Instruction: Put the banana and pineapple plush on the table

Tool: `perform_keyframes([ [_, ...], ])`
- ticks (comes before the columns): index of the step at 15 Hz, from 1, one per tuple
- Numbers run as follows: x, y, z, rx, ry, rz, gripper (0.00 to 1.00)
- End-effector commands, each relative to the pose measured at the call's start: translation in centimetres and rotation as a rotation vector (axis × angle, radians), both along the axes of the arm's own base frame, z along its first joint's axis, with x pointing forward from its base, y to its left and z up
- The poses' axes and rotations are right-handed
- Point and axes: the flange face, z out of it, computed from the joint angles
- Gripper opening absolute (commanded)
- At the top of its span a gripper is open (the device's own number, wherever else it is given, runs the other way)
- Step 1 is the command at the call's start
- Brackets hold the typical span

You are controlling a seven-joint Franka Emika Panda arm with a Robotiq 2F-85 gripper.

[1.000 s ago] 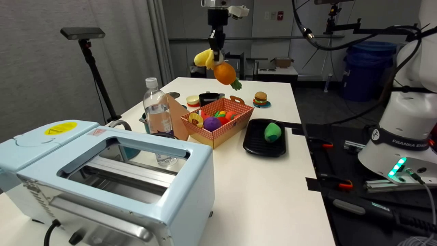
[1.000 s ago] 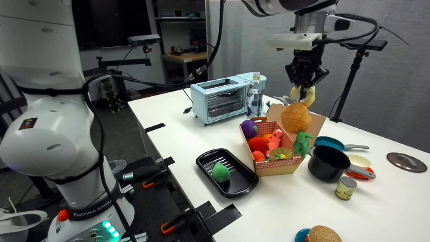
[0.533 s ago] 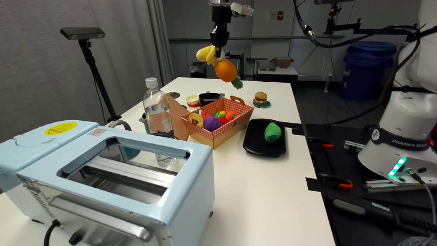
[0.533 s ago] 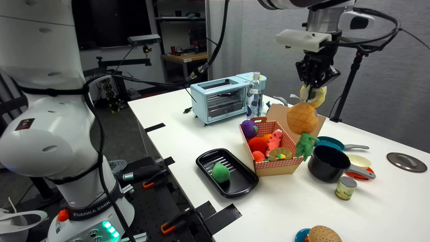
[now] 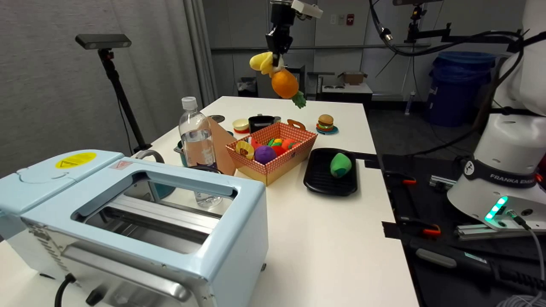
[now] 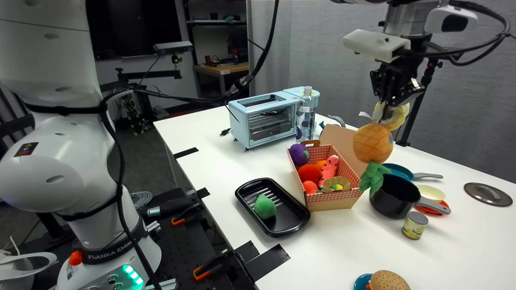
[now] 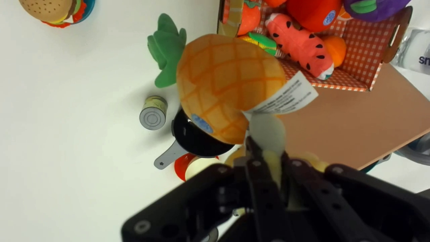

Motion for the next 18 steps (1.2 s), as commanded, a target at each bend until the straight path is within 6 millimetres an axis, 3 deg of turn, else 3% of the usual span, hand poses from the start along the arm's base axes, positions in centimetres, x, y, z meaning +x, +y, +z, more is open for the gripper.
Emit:
perform_keyframes([
  [1,-0.6,-2.3,1.3,0.019,-0.053,-0.097,0.02],
  [5,-1.3,-4.7,2.0,0.005,-0.080,-0.174,0.02],
  [8,-1.5,-5.3,1.8,0.006,-0.065,-0.192,0.03],
  [9,-1.5,-5.3,1.7,0.012,-0.051,-0.185,0.34],
  [12,-1.3,-4.9,1.3,0.005,-0.035,-0.166,0.48],
  [18,-0.9,-4.4,0.6,0.002,-0.023,-0.146,0.95],
])
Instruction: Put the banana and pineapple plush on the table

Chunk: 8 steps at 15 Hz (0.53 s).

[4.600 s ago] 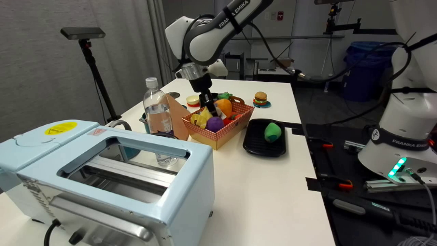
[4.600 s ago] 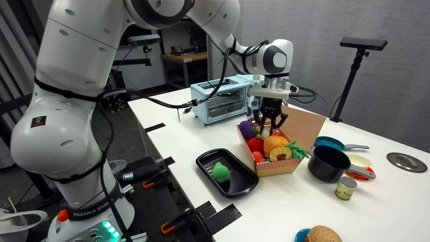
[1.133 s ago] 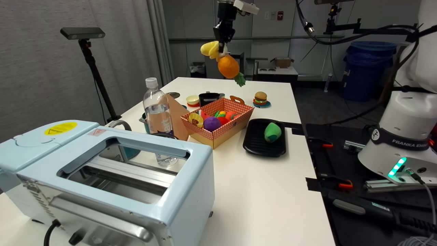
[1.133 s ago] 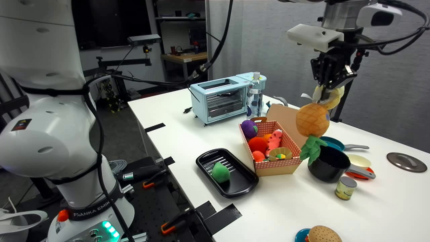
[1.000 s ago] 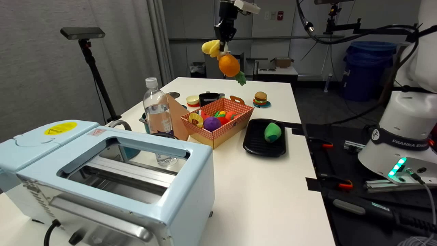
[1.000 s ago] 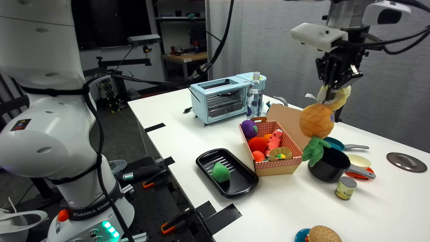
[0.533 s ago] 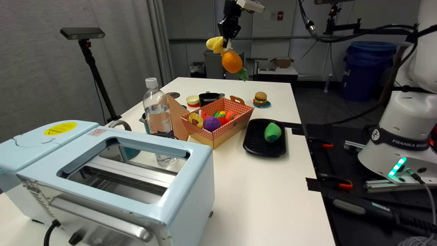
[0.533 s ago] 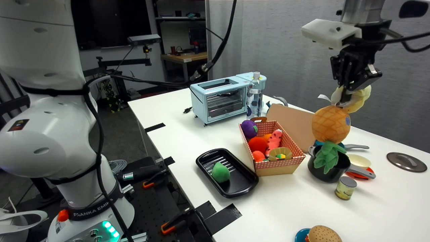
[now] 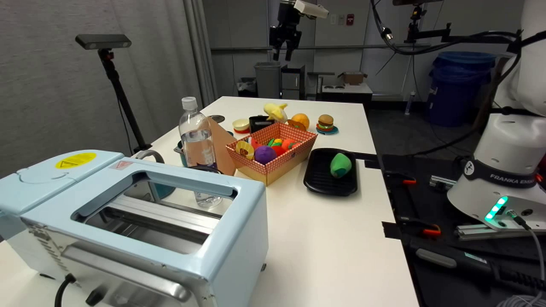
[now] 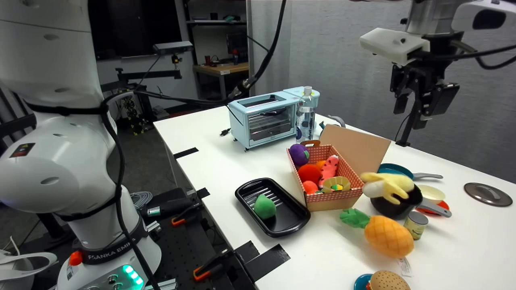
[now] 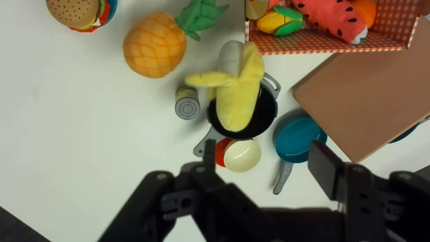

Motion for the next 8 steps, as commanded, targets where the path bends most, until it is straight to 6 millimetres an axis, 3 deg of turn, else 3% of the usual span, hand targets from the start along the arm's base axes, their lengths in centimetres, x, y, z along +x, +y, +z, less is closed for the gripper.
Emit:
perform_keyframes([
  [1,0.27,0.15,0.23,0.007,0.009,0.006,0.99],
  [8,0.45,0.31,0.01,0.006,0.011,0.013,1.00],
])
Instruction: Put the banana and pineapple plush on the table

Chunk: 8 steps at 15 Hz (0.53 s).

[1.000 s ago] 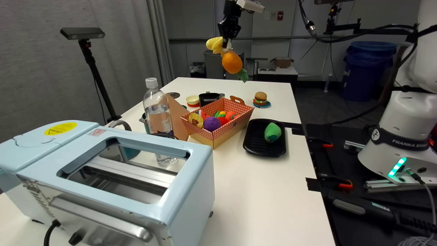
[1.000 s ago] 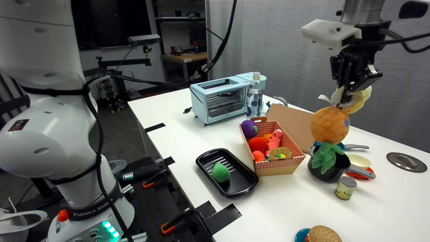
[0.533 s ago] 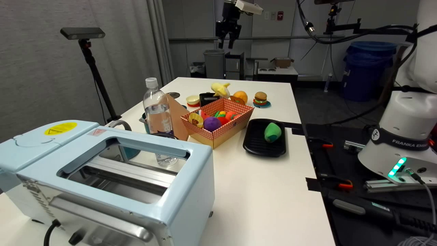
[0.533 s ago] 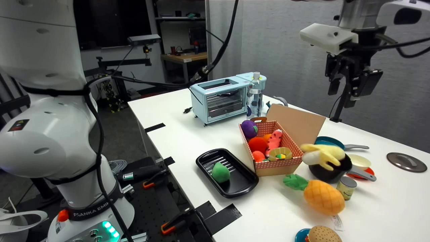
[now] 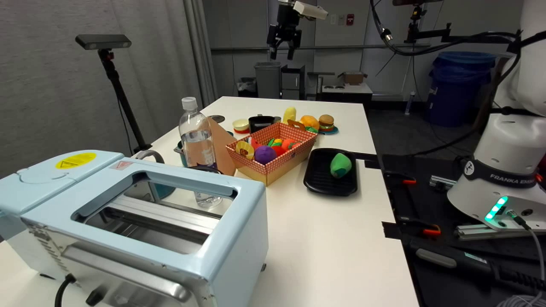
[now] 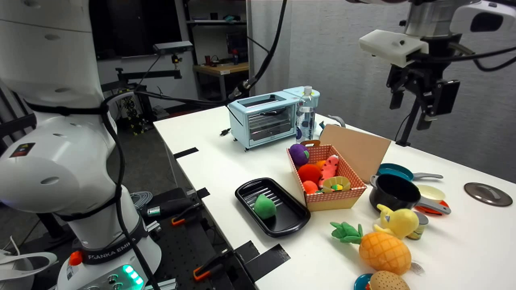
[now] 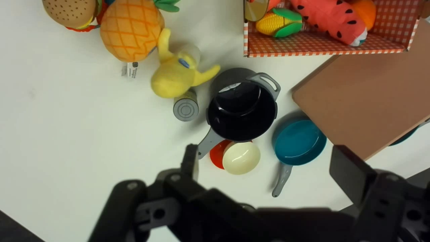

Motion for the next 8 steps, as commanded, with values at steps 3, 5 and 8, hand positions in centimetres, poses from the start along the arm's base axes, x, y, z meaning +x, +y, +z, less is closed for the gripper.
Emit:
perform_keyframes([
  [3,0.29,0.34,0.25,0.003,0.008,0.012,1.00],
  [5,0.28,0.62,0.20,0.021,0.018,0.024,1.00],
  [8,0.16,0.66,-0.37,0.014,0.024,0.022,1.00],
])
